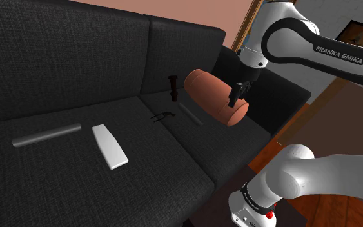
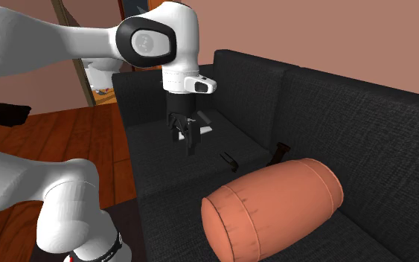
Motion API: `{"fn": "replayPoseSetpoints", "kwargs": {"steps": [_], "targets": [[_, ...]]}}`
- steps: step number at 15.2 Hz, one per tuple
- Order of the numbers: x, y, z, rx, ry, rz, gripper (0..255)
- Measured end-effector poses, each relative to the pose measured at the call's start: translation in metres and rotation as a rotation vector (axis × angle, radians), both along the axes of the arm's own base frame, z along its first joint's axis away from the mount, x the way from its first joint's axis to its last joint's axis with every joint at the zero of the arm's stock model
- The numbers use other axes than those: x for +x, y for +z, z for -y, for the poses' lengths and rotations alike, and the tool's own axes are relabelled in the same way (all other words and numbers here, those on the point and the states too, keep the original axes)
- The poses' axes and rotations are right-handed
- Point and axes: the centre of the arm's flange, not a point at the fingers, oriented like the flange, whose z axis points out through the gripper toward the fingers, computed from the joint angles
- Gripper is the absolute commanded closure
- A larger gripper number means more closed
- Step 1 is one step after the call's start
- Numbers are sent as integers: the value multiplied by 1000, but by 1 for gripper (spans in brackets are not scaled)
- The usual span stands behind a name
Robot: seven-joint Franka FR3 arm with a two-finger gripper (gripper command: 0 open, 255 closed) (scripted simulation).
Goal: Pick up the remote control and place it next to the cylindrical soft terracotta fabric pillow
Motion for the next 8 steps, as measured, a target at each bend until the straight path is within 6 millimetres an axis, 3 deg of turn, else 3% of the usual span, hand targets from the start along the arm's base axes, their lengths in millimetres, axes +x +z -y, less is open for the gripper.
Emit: {"fn": "replayPoseSetpoints", "kwargs": {"steps": [2, 8], "targets": [[2, -1, -6, 1, -1, 1, 0], [25, -32, -65, 10, -22, 15, 0]]}}
